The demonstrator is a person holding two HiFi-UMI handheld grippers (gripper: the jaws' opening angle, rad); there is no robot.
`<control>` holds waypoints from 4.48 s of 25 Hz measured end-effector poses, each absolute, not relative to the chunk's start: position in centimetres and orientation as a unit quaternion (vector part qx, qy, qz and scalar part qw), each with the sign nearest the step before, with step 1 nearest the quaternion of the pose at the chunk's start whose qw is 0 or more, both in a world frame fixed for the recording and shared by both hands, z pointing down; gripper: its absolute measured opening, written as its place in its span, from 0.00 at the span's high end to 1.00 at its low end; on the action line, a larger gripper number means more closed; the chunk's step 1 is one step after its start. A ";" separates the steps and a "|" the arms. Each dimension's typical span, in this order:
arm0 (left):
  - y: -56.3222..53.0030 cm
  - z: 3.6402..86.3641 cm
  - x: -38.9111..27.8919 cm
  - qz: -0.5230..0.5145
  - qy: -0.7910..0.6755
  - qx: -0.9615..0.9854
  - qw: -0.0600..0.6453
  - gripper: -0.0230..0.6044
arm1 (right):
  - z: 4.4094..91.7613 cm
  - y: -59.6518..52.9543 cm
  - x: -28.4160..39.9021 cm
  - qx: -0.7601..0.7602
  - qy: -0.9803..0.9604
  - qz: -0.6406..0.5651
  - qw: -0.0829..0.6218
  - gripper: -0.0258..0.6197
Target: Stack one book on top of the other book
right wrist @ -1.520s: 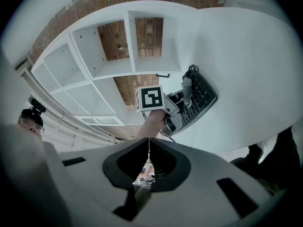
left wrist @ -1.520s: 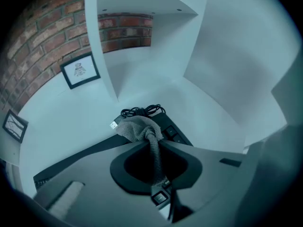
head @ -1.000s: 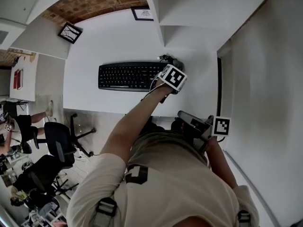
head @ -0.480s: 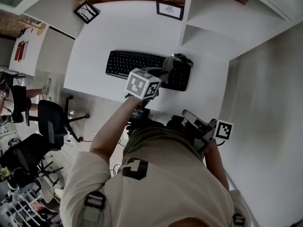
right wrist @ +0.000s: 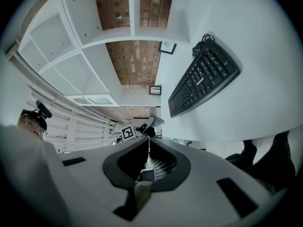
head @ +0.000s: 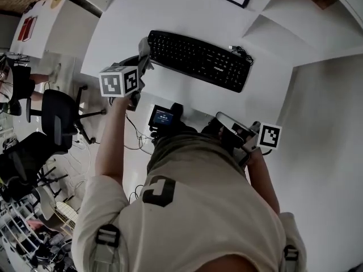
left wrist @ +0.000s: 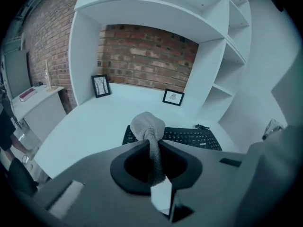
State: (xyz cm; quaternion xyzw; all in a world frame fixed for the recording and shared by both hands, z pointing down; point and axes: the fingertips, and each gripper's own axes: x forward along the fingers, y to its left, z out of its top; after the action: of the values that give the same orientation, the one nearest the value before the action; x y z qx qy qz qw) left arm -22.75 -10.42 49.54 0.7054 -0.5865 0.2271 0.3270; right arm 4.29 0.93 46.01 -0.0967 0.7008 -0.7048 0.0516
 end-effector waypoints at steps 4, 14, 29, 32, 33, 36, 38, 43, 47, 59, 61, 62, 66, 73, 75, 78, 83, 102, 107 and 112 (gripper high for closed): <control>-10.2 52.2 -26.2 0.264 -0.580 0.696 0.331 0.91 | 46.1 2.1 1.1 -0.094 0.704 -0.704 0.030 0.95; -14.9 58.9 -31.3 0.374 -0.526 0.697 0.312 0.91 | 46.7 4.4 -5.8 -0.137 0.704 -0.697 0.004 0.95; -15.8 61.9 -27.6 0.446 -0.488 0.711 0.240 0.91 | 46.1 4.2 -5.2 -0.226 0.695 -0.680 0.065 0.95; -15.2 62.1 -25.4 0.445 -0.478 0.714 0.253 0.91 | 45.9 3.8 -4.6 -0.207 0.706 -0.675 0.053 0.95; -15.2 62.2 -24.7 0.449 -0.478 0.711 0.252 0.91 | 45.7 3.7 -4.3 -0.200 0.710 -0.673 0.049 0.95; -15.2 62.0 -23.4 0.460 -0.487 0.700 0.247 0.91 | 45.5 3.4 -2.6 -0.188 0.711 -0.676 0.048 0.95; -15.1 62.1 -22.5 0.461 -0.494 0.692 0.256 0.91 | 45.6 3.3 -1.0 -0.182 0.707 -0.681 0.054 0.95; -14.8 62.3 -21.2 0.469 -0.516 0.663 0.272 0.91 | 45.5 3.0 3.2 -0.163 0.709 -0.683 0.063 0.95; -14.8 62.1 -20.9 0.482 -0.526 0.647 0.269 0.91 | 45.3 2.8 6.5 -0.161 0.699 -0.692 0.086 0.95; -14.4 61.5 -13.4 0.472 -0.516 0.661 0.272 0.91 | 45.0 2.7 11.4 -0.142 0.697 -0.694 0.111 0.95; -14.0 61.7 -11.3 0.464 -0.507 0.668 0.287 0.91 | 45.0 2.6 11.8 -0.138 0.697 -0.695 0.114 0.95; -13.8 61.8 -10.0 0.458 -0.499 0.674 0.295 0.91 | 45.0 2.6 12.0 -0.136 0.696 -0.695 0.115 0.95; -13.4 62.1 -6.4 0.456 -0.484 0.687 0.295 0.91 | 45.0 2.7 12.5 -0.129 0.693 -0.699 0.121 0.95; -13.0 62.0 -0.4 0.437 -0.449 0.716 0.306 0.91 | 45.1 2.5 13.7 -0.132 0.694 -0.697 0.123 0.95; -12.8 61.9 1.1 0.439 -0.442 0.721 0.302 0.91 | 44.8 2.5 13.8 -0.131 0.693 -0.697 0.127 0.95; -12.6 61.9 2.9 0.440 -0.434 0.726 0.301 0.91 | 44.9 2.4 14.2 -0.132 0.696 -0.694 0.128 0.95; -11.9 62.0 7.0 0.458 -0.397 0.744 0.282 0.91 | 44.9 2.1 15.0 -0.133 0.687 -0.701 0.135 0.95; -11.2 61.0 17.1 0.411 -0.277 0.811 0.310 0.91 | 45.0 1.7 16.1 -0.143 0.690 -0.698 0.129 0.95; -11.8 56.8 16.6 0.289 -0.266 0.835 0.385 0.91 | 45.1 1.7 15.9 -0.143 0.692 -0.696 0.129 0.95; -12.4 52.9 9.3 0.251 -0.343 0.830 0.361 0.91 | 45.2 2.0 15.7 -0.134 0.685 -0.704 0.135 0.95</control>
State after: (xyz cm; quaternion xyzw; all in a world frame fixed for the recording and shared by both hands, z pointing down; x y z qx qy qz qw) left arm 9.26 -12.42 52.94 0.8300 -0.3432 0.2508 0.3612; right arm 15.69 1.96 45.15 -0.1338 0.6846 -0.7038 0.1346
